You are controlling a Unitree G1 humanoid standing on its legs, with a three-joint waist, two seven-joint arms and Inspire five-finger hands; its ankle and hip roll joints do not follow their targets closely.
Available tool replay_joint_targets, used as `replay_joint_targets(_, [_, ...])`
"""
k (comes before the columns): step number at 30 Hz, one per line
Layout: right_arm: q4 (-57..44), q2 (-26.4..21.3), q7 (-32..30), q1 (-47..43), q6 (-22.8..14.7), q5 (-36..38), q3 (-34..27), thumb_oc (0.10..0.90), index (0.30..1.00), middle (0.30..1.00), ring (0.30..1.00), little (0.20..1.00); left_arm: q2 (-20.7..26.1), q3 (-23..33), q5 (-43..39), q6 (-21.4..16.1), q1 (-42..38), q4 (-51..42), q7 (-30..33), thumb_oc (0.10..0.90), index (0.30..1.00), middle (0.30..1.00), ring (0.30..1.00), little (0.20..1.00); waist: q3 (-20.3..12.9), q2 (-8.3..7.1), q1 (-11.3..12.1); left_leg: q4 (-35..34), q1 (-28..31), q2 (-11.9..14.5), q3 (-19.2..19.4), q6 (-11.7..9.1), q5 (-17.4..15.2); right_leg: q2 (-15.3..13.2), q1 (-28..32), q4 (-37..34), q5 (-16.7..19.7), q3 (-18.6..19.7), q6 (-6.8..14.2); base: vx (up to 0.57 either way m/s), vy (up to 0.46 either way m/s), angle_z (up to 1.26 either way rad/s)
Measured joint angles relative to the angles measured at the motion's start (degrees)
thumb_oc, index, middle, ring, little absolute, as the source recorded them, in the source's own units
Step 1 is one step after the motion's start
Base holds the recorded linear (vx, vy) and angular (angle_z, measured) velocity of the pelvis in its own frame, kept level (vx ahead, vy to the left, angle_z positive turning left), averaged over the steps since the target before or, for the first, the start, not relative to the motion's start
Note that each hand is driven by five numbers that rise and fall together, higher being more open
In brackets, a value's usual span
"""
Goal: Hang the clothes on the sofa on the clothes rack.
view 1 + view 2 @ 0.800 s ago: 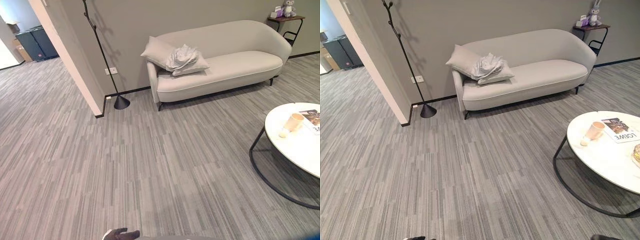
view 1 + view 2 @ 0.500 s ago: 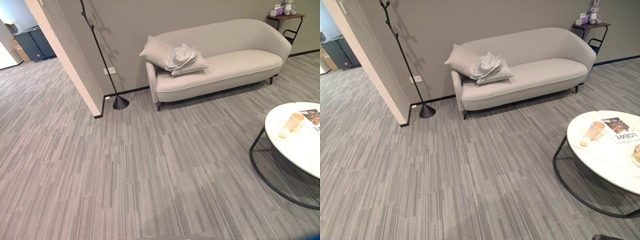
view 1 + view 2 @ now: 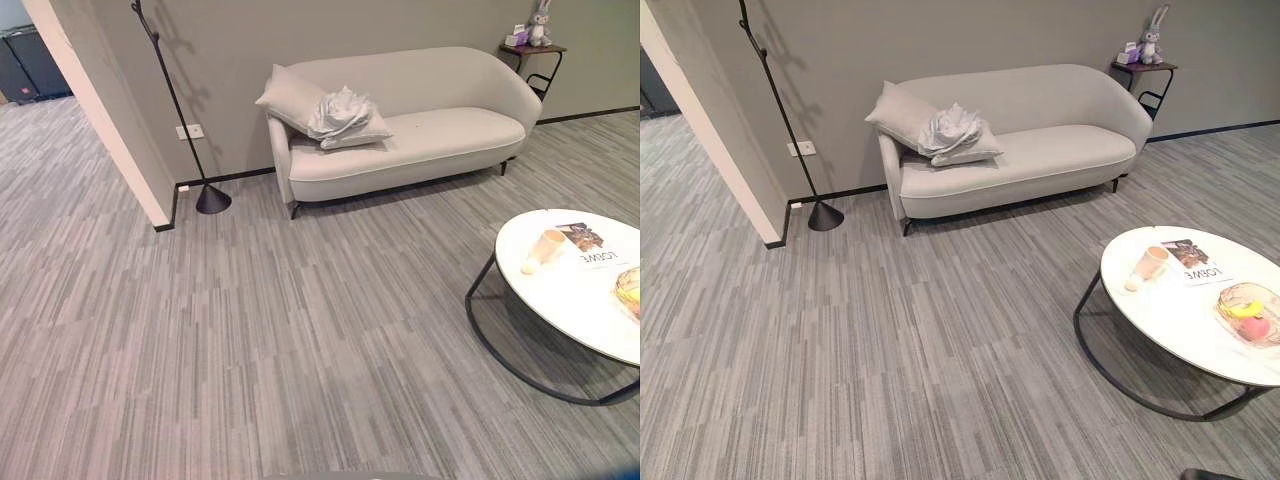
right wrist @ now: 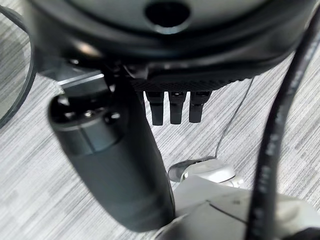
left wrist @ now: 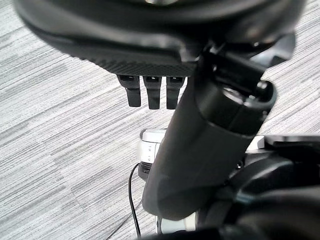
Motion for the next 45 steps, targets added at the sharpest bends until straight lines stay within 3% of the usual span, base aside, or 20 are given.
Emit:
replay_joint_targets(13, [-0.85,1.52,-4.55,-1.10,-1.23,2.20,2.35,0.800,0.900,0.900,0.900,0.900,-0.05,-6.18,0.00,0.80,-0.05,0.22,2.15,0.800,0.900,0.900,0.900,0.900,-0.37,0.85,-2.29,-0.59,2.56,-0.64,0.24,1.30,-0.49,-0.30,1.72,0.59,0.34,1.36,-0.24,0.00,0.072,-0.05])
replay_joint_targets(18, [-2.96,3.11,-5.45,-2.43,-3.12,2.13,4.62,0.800,0.900,0.900,0.900,0.900,0.88,-6.65,0.22,0.87,-1.25,-0.03,2.96,0.800,0.900,0.900,0.900,0.900,4.71,-1.33,-4.37,-0.67,4.03,-3.24,1.67,3.53,-0.64,-2.14,-3.00,11.83,-1.59,2.55,0.49,-0.03,0.110,-0.22])
replay_joint_targets(19, [-3.27,2.98,-5.65,-2.94,-3.56,2.12,4.83,0.800,0.900,0.900,0.900,0.900,0.85,-6.09,0.26,0.81,-1.64,-0.02,3.12,0.800,0.900,0.900,0.900,0.900,5.72,-1.11,-4.22,-0.86,4.49,-2.48,2.12,3.55,-0.54,-2.29,-4.37,15.20,-1.63,2.26,1.00,0.02,0.051,-0.40])
replay_joint_targets(20, [-3.54,3.03,-5.69,-3.54,-3.66,1.99,4.94,0.800,0.900,0.900,0.900,0.900,1.03,-5.15,0.03,0.84,-2.01,-0.02,3.47,0.800,0.900,0.900,0.900,0.900,7.49,-1.47,-4.23,-1.01,5.29,-2.02,3.03,4.31,-0.38,-3.08,-6.64,19.91,-0.23,-0.20,3.26,0.07,0.046,-0.30])
replay_joint_targets(21, [-3.51,2.68,-5.76,-4.08,-3.54,1.81,5.03,0.800,0.900,0.900,0.900,0.900,0.63,-4.54,0.04,0.81,-1.97,-0.02,3.57,0.800,0.900,0.900,0.900,0.900,7.74,-1.00,-4.12,-1.04,5.22,-1.60,3.64,4.79,-0.21,-3.49,-6.95,22.00,-0.69,-1.68,2.67,0.14,0.028,-0.17])
replay_joint_targets(22, [-2.88,3.43,-5.82,-4.04,-3.23,0.57,5.10,0.800,0.900,0.900,0.900,0.900,0.74,-3.30,-0.14,0.87,-1.81,0.11,3.81,0.800,0.900,0.900,0.900,0.900,8.19,-1.83,-4.10,-1.10,5.49,-1.39,3.80,4.93,-0.14,-6.03,-8.90,28.34,-1.22,-3.80,2.07,0.17,0.000,0.02])
replay_joint_targets(24, [-1.19,3.53,-5.78,-3.02,-2.08,-0.25,5.61,0.800,0.900,0.900,0.900,0.900,0.83,-1.66,-1.65,0.90,-1.79,0.22,3.88,0.800,0.900,0.900,0.900,0.900,8.01,-2.04,-3.30,-1.49,5.49,-0.50,3.85,4.72,-0.48,-10.17,-9.45,32.39,-1.03,-5.71,2.49,0.23,-0.046,0.00])
replay_joint_targets(27, [0.03,3.79,-5.70,-2.09,-1.21,-0.04,4.76,0.800,0.900,0.900,0.900,0.900,0.68,-1.26,-2.31,1.24,-1.90,0.43,3.72,0.800,0.900,0.900,0.900,0.900,7.93,-1.81,-3.38,-2.90,4.88,1.89,2.21,4.10,-0.88,-10.91,-7.56,19.02,-0.25,-6.55,3.80,0.29,-0.110,-0.24])
replay_joint_targets(29, [-0.16,4.01,-5.65,-2.18,-0.69,-0.02,5.05,0.800,0.900,0.900,0.900,0.900,0.52,-0.15,-2.24,1.41,-1.84,1.22,3.54,0.800,0.900,0.900,0.900,0.900,7.84,-2.14,-4.66,-2.73,4.37,2.70,1.85,3.91,-0.83,-10.97,-6.38,7.76,1.35,-7.04,6.21,0.15,-0.073,-0.38])
replay_joint_targets(30, [-0.12,4.25,-5.60,-1.99,-0.61,0.11,5.63,0.800,0.900,0.900,0.900,0.900,0.40,0.38,-2.17,1.43,-1.56,2.29,3.30,0.800,0.900,0.900,0.900,0.900,7.36,-2.90,-5.85,-2.54,4.56,3.55,1.85,1.50,-1.71,-11.21,-3.92,-1.58,5.29,-8.11,8.25,0.34,-0.107,-0.29])
replay_joint_targets(31, [-0.23,4.52,-5.43,-0.81,-0.66,0.11,6.16,0.800,0.900,0.900,0.900,0.900,0.59,0.45,-2.09,1.49,-1.55,2.93,3.41,0.800,0.900,0.900,0.900,0.900,6.89,-2.31,-6.41,-2.95,5.34,4.21,1.28,0.12,-2.10,-10.12,-2.19,-4.25,8.53,-9.53,7.62,0.33,-0.106,-0.11])
replay_joint_targets(32, [0.05,3.63,-5.13,1.10,-0.60,-0.03,6.42,0.800,0.900,0.900,0.900,0.900,0.38,0.28,-2.03,1.54,-1.98,3.09,3.27,0.800,0.900,0.900,0.900,0.900,6.81,-2.29,-6.80,-2.72,6.12,4.21,0.46,-0.30,-2.25,-9.83,-1.99,-4.28,8.76,-10.12,7.34,0.59,-0.173,-0.02])
replay_joint_targets(33, [-1.29,0.91,-1.62,4.26,-0.82,-2.53,3.60,0.800,0.900,0.900,0.900,0.900,-0.39,0.74,-1.70,1.54,-0.07,1.49,2.52,0.800,0.900,0.900,0.900,0.900,5.58,-0.77,-6.99,2.07,6.03,4.20,2.66,-0.79,-5.12,-8.41,-1.62,-4.75,8.36,-8.80,6.58,0.44,-0.085,-0.19])
replay_joint_targets(35, [-1.34,-2.81,-0.39,6.48,-0.60,-2.51,2.39,0.800,0.900,0.900,0.900,0.900,-1.59,-0.18,0.76,0.94,0.02,2.30,1.73,0.800,0.900,0.900,0.900,0.900,4.15,2.45,-9.12,0.91,6.75,6.61,2.94,-2.35,-8.11,-5.96,-4.26,-1.41,7.63,-9.64,5.38,0.55,-0.093,-0.22])
replay_joint_targets(38, [-1.13,-3.51,0.04,7.69,-0.35,-2.48,0.07,0.800,0.900,0.900,0.900,0.900,-0.65,-2.49,3.63,0.69,-1.25,4.34,0.14,0.800,0.900,0.900,0.900,0.900,4.78,1.92,-10.99,-1.23,7.62,8.11,2.39,-2.13,-7.89,-5.89,-9.78,9.32,3.38,-8.54,3.04,0.54,-0.153,0.08])
replay_joint_targets(39, [-0.75,-2.98,0.55,9.55,0.70,-2.47,-0.75,0.800,0.900,0.900,0.900,0.900,0.13,-2.69,5.04,0.12,-1.37,5.41,-1.05,0.800,0.900,0.900,0.900,0.900,4.28,1.25,-12.13,-1.40,6.55,10.73,1.37,-2.95,-8.94,-4.72,-12.96,12.04,2.68,-7.77,2.18,0.75,-0.275,0.53])
replay_joint_targets(41, [1.96,-2.54,0.48,11.64,1.95,-2.52,-1.53,0.800,0.900,0.900,0.900,0.900,1.11,-1.46,4.76,-0.29,0.58,5.73,-1.43,0.800,0.900,0.900,0.900,0.900,2.34,0.19,-12.19,-2.14,6.53,15.13,-0.42,-3.15,-11.24,-2.63,-13.27,9.58,2.00,-8.52,1.11,0.63,-0.249,0.55])
replay_joint_targets(42, [2.09,-2.40,0.40,12.54,1.72,-2.53,-1.72,0.800,0.900,0.900,0.900,0.900,1.15,-0.07,4.42,-0.08,0.99,5.43,-0.38,0.800,0.900,0.900,0.900,0.900,1.11,1.27,-11.62,-0.31,5.59,17.55,-1.22,-4.28,-8.90,0.60,-11.52,6.64,1.07,-9.83,-0.28,0.53,-0.201,0.30])
replay_joint_targets(44, [1.72,-2.28,0.50,12.69,1.39,-2.77,-1.30,0.800,0.900,0.900,0.900,0.900,2.63,0.74,3.61,-0.16,0.59,5.42,0.26,0.800,0.900,0.900,0.900,0.900,0.70,-1.41,-10.87,4.62,4.07,17.29,-1.89,-5.95,-4.84,1.71,-8.97,2.42,1.66,-10.44,-1.69,0.62,-0.244,0.10])
replay_joint_targets(45, [1.25,-2.60,0.55,12.32,1.10,-3.91,-0.59,0.800,0.900,0.900,0.900,0.900,3.10,1.15,2.76,-0.04,0.39,5.45,0.29,0.800,0.900,0.900,0.900,0.900,0.41,-1.92,-10.52,7.83,2.89,17.38,-2.50,-7.02,-4.04,2.31,-7.35,0.36,1.50,-10.57,-1.96,0.29,-0.135,-0.11])
